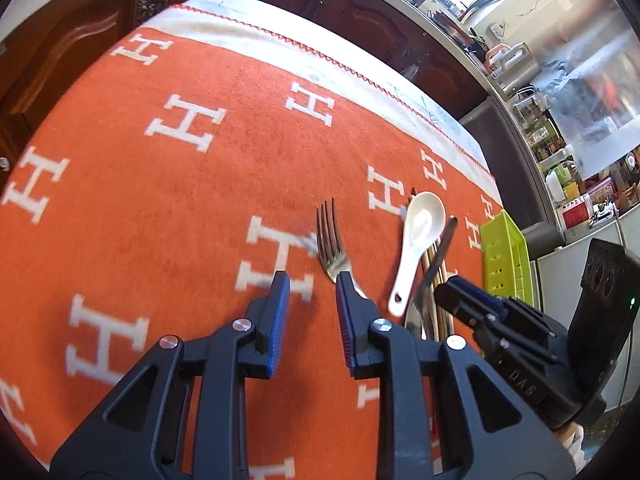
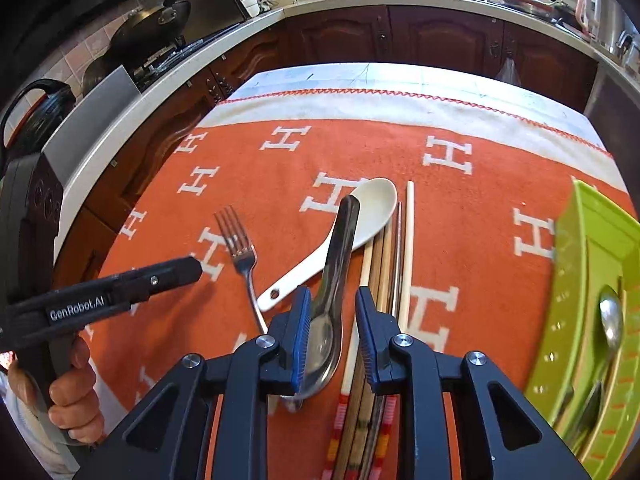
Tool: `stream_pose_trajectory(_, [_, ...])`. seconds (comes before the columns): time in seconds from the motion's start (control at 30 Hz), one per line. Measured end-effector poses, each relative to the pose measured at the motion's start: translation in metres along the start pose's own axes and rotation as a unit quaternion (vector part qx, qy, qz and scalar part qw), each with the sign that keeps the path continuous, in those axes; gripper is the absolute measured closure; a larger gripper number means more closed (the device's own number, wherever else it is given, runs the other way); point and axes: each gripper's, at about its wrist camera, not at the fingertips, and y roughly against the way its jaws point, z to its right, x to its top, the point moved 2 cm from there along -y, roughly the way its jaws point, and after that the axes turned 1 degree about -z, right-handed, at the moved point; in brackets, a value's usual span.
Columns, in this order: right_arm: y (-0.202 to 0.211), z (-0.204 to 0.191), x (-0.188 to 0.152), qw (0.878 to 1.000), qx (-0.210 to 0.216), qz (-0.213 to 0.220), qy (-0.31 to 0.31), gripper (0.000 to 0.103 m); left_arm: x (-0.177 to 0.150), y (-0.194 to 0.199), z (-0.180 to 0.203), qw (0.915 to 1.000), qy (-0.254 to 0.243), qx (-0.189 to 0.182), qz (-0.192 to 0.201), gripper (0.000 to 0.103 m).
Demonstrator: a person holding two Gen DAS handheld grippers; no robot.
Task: Organize utensils
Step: 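Grasp a steel spoon by its handle with the right tool, then carry the steel spoon into the green tray with the right tool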
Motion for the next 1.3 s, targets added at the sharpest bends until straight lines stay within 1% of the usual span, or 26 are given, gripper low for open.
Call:
stream_pose_trajectory(0.1, [-0.015,0.0,0.003,1.0,-0.001,-0.008,0.009,0.084,0.007,-0.013,0.0,1.0,-0.006,-0.003,-0.001,0.083])
stream_pose_trajectory(0.13, [-0.017,0.0,0.002,1.0,0.0,-0.009,0.01,0.084,0.009,-0.016,0.002,0.9999,-0.01,-0.005,0.004,0.082])
stream_pose_trajectory(0.2, [-0.023,0.001,0.002,1.0,0.007,-0.011,0.013,0.089,0.014,-0.022,0.004,0.9997,-0.019,-0.008,0.01,0.081])
stream_pose_trajectory(0.27, [-0.025,-0.002,0.0,1.0,0.007,-0.018,0.015,0.093,0.018,-0.027,0.004,0.9996,-0.018,-0.017,0.016,0.08])
stream_pose_trajectory(0.3, [-0.028,-0.004,-0.001,1.0,0.007,-0.02,0.02,0.097,0.021,-0.03,0.003,0.9993,-0.016,-0.025,0.02,0.08])
stream_pose_trajectory(0.43, [-0.032,-0.011,-0.001,0.999,0.007,-0.022,0.034,0.099,0.031,-0.039,0.002,0.9983,-0.009,-0.049,0.03,0.08])
stream_pose_trajectory(0.5, [-0.033,-0.013,-0.001,0.999,0.004,-0.022,0.036,0.099,0.032,-0.04,0.0,0.9981,-0.011,-0.051,0.033,0.08])
stream_pose_trajectory(0.67, [-0.034,-0.013,0.0,0.999,0.006,-0.025,0.029,0.099,0.032,-0.046,0.008,0.9975,-0.027,-0.052,0.04,0.08])
stream_pose_trajectory(0.8, [-0.034,-0.011,0.0,0.999,0.012,-0.027,0.026,0.098,0.028,-0.051,0.013,0.9971,-0.026,-0.058,0.043,0.086])
stream_pose_trajectory(0.87, [-0.034,-0.012,-0.001,0.999,0.013,-0.027,0.029,0.096,0.026,-0.052,0.012,0.9968,-0.017,-0.067,0.039,0.094])
stream_pose_trajectory(0.97, [-0.033,-0.014,-0.002,0.999,0.007,-0.023,0.038,0.094,0.025,-0.055,0.009,0.9961,-0.003,-0.08,0.036,0.1])
stream_pose_trajectory(1.0, [-0.033,-0.015,-0.002,0.999,0.003,-0.021,0.043,0.094,0.025,-0.055,0.01,0.9963,-0.004,-0.077,0.037,0.103])
stream_pose_trajectory(1.17, [-0.035,-0.025,-0.003,0.997,-0.006,-0.013,0.071,0.094,0.025,-0.05,0.01,0.9971,0.002,-0.064,0.042,0.103])
stream_pose_trajectory(1.2, [-0.034,-0.027,-0.004,0.997,-0.005,-0.013,0.075,0.097,0.026,-0.048,0.011,0.9975,0.001,-0.057,0.043,0.103])
stream_pose_trajectory(1.23, [-0.034,-0.028,-0.004,0.997,-0.003,-0.012,0.078,0.098,0.025,-0.046,0.012,0.9978,-0.003,-0.051,0.042,0.103])
stream_pose_trajectory(1.3, [-0.03,-0.026,-0.004,0.998,0.003,-0.008,0.067,0.101,0.024,-0.04,0.013,0.998,-0.008,-0.047,0.041,0.103])
